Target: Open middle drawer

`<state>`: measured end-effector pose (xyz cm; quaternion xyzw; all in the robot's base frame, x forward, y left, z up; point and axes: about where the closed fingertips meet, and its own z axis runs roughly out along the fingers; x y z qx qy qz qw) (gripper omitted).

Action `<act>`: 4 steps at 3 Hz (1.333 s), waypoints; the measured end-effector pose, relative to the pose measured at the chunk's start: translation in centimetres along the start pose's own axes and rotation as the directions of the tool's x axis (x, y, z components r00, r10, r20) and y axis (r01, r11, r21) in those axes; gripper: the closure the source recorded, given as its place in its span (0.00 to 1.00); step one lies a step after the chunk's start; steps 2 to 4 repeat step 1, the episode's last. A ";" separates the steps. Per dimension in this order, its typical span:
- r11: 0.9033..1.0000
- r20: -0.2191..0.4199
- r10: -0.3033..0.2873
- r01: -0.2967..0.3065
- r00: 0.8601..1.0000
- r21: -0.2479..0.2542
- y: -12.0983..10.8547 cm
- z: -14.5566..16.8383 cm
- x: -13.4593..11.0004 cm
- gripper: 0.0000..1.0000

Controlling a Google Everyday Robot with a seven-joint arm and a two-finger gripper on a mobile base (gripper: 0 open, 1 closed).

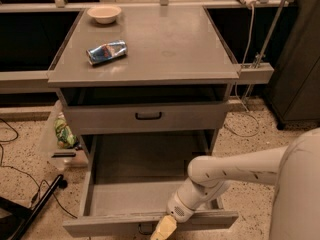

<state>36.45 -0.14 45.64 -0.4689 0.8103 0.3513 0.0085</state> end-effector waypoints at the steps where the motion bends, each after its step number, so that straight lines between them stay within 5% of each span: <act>1: 1.000 0.000 0.000 0.000 1.000 0.000 0.0 0.0 0.0 0.00; 4: 1.000 0.000 0.000 0.000 1.000 0.000 0.0 0.0 0.0 0.00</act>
Offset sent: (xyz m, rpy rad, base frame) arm 0.0000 0.0000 0.0000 0.0000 0.0000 0.0000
